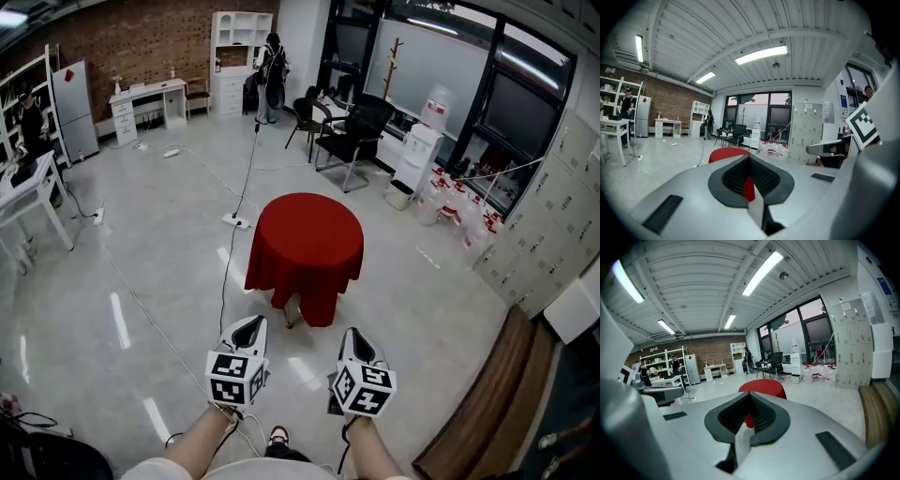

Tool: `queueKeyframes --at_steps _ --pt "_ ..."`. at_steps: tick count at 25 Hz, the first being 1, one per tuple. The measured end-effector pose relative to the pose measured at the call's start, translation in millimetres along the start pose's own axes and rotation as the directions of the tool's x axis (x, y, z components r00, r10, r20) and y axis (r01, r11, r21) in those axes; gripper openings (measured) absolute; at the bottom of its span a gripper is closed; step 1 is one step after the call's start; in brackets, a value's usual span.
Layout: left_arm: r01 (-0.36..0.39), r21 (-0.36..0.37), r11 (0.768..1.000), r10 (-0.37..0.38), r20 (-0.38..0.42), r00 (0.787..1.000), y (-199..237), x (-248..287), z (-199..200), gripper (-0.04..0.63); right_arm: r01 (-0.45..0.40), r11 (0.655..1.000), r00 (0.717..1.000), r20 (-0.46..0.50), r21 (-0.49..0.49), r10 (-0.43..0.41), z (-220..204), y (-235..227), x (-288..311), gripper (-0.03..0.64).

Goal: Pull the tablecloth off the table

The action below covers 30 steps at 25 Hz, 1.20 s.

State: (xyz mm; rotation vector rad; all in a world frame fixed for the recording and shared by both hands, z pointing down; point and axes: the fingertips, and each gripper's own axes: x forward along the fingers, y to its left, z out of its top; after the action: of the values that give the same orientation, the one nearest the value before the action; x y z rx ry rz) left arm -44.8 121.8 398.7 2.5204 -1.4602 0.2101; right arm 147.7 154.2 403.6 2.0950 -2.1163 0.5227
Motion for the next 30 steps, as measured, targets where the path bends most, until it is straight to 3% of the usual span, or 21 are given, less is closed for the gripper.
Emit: queueKeyframes --at_steps 13,30 --pt "-0.053 0.003 0.999 0.053 0.042 0.998 19 62 37 0.017 -0.036 0.999 0.999 0.021 -0.012 0.037 45 -27 68 0.025" --pt "-0.098 0.026 0.995 0.099 -0.028 0.995 33 90 27 0.017 -0.062 0.996 0.997 -0.039 0.060 0.064 28 -45 109 0.025"
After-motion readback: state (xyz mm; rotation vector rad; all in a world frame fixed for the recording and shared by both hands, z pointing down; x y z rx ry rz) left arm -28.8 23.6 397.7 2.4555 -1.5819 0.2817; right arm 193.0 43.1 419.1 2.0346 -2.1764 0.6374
